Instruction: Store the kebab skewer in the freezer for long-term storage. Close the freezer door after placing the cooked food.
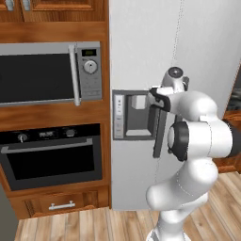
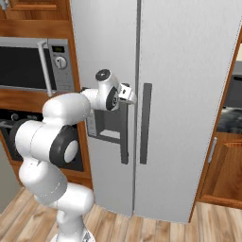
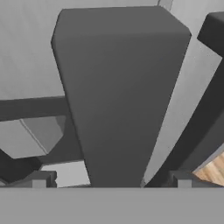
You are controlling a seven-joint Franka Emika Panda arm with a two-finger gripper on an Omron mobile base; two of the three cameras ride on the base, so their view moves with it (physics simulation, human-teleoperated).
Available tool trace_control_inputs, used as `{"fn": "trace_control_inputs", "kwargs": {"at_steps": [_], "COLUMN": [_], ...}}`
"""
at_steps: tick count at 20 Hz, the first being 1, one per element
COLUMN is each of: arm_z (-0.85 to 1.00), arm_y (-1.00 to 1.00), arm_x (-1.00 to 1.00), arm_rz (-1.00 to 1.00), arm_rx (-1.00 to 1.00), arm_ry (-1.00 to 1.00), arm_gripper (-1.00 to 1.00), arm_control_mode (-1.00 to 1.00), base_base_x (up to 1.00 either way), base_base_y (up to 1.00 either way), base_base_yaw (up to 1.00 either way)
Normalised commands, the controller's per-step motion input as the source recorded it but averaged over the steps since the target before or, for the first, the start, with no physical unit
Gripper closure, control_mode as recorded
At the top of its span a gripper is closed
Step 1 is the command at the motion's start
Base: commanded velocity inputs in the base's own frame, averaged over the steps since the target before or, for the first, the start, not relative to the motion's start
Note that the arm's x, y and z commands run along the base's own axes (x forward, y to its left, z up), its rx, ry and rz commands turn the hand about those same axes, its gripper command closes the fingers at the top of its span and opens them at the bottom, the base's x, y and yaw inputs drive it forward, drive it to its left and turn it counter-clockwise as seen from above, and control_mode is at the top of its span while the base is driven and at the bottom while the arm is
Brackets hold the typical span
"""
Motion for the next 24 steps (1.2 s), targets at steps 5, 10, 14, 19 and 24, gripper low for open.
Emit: {"fn": "trace_control_inputs", "kwargs": {"at_steps": [5,10,14,19,24], "arm_z": [0.0,0.0,0.0,0.08,0.04], "arm_y": [-0.39,-0.17,0.0,0.0,0.0], "arm_x": [0.19,0.2,0.33,0.49,0.6], "arm_rz": [0.09,0.03,0.0,0.0,0.0], "arm_rx": [0.13,0.06,0.0,0.0,-0.01], "arm_ry": [0.0,-0.04,-0.08,0.0,0.04], "arm_gripper": [-1.0,-1.0,-1.0,-1.0,-1.0], "arm_control_mode": [-1.0,-1.0,-1.0,-1.0,-1.0], "base_base_x": [0.0,0.0,0.0,0.0,0.0], "base_base_y": [0.0,0.0,0.0,0.0,0.0], "base_base_yaw": [0.0,0.0,0.0,0.0,0.0]}}
